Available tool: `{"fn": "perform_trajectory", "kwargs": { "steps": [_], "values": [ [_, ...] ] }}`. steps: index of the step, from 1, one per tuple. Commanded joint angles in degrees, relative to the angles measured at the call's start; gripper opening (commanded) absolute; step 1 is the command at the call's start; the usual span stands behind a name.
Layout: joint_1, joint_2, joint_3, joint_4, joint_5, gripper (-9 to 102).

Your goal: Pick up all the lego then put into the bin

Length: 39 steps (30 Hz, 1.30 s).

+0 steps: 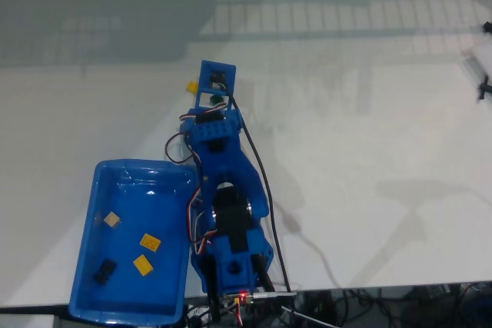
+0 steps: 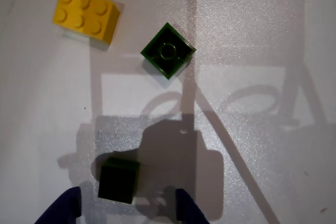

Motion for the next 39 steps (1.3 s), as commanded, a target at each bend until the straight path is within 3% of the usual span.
{"fn": "perform_trajectory", "kwargs": {
  "steps": [1,19,29,34,39],
  "values": [
    [0.53,-0.97,-3.52,0.18,-0.53,22],
    [0.88,-5.27,-5.1,-1.67,-0.7,0],
    [-3.43,3.25,-9.14,-1.49,4.04,0],
    [-15.82,17.49,-19.86,13.71,8.61,0],
    [-39.99,29.44,-26.98,31.46,11.78,1]
  ]
}}
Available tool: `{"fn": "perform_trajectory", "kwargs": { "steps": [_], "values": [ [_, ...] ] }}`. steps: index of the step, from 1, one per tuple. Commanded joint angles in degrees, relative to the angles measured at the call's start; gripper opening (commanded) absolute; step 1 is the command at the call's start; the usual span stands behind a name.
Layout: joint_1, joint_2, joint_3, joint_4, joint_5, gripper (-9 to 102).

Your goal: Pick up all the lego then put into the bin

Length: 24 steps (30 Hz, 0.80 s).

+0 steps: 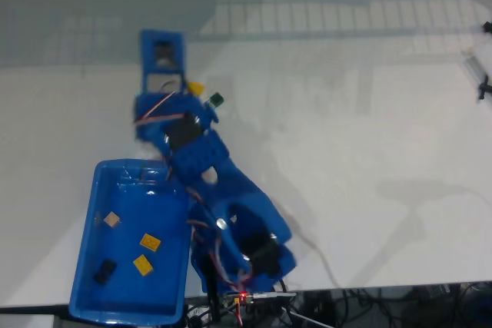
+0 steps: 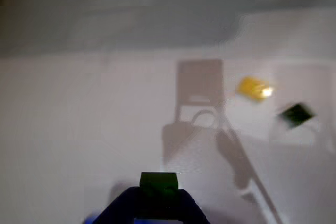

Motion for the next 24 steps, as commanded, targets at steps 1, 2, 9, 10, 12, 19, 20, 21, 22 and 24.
{"fn": "perform_trajectory", "kwargs": {
  "steps": [1,2,9,10,12,19,20,21,22,24],
  "values": [
    [-19.69,6.15,-5.36,8.96,1.67,1],
    [-25.4,7.38,-5.36,11.78,2.55,1],
    [-50.98,8.79,-5.62,27.69,8.53,1],
    [-53.17,8.61,-5.54,29.44,9.05,1],
    [-55.63,8.44,-5.19,30.85,9.76,3],
    [-53.96,7.73,-5.98,31.46,8.35,25],
    [-53.0,7.73,-6.06,31.2,8.09,26],
    [-52.03,7.73,-6.06,31.2,7.82,27],
    [-50.45,7.65,-6.15,31.2,7.38,28],
    [-44.74,6.68,-6.33,29.62,6.15,28]
  ]
}}
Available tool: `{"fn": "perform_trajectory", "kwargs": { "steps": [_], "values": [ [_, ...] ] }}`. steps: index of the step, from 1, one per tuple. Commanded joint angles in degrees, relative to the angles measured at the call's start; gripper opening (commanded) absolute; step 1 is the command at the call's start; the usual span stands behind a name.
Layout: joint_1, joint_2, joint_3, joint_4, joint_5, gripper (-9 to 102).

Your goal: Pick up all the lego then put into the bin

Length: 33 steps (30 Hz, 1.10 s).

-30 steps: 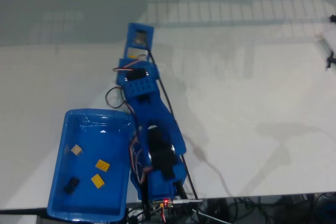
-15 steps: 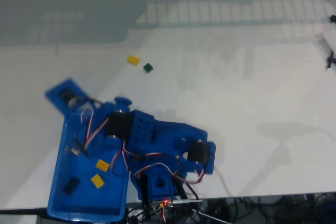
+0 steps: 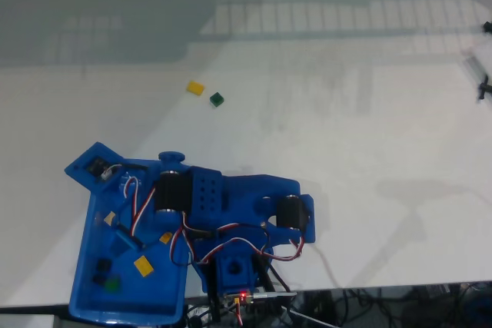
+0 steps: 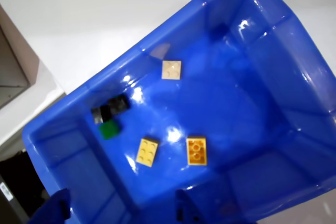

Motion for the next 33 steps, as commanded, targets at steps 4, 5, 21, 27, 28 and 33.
{"fn": "perform_trajectory", "kwargs": {
  "steps": [4,5,21,27,28,33],
  "values": [
    [29.09,-5.71,-3.96,-11.78,-3.78,29],
    [36.3,-8.09,-3.96,-15.91,-3.52,30],
    [83.94,-40.08,-1.76,-47.9,9.84,30],
    [86.13,-46.85,-2.9,-48.87,13.18,26],
    [86.31,-47.72,-2.99,-48.87,13.62,25],
    [86.57,-52.38,-5.45,-48.43,15.03,25]
  ]
}}
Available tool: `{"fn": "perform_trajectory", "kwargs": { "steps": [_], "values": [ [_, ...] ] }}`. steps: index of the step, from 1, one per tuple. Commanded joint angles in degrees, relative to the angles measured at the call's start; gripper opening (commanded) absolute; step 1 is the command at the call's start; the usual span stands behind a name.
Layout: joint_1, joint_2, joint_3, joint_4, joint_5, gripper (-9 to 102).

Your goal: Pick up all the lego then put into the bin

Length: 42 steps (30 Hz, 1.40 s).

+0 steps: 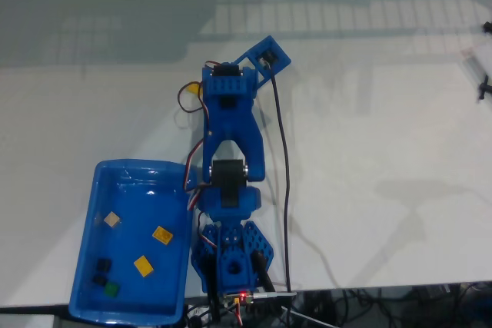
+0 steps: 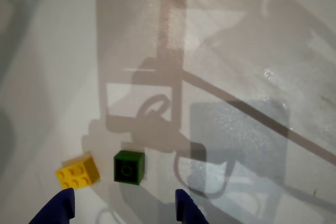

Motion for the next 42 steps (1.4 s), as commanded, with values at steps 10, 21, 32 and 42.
{"fn": "perform_trajectory", "kwargs": {
  "steps": [10,21,32,42],
  "values": [
    [-1.23,-11.16,-11.25,2.55,0.44,24],
    [-3.52,-16.79,-15.29,4.48,0.35,23],
    [-4.13,-19.86,-17.67,5.45,0.09,18],
    [-4.13,-22.59,-20.39,6.42,0.0,15]
  ]
}}
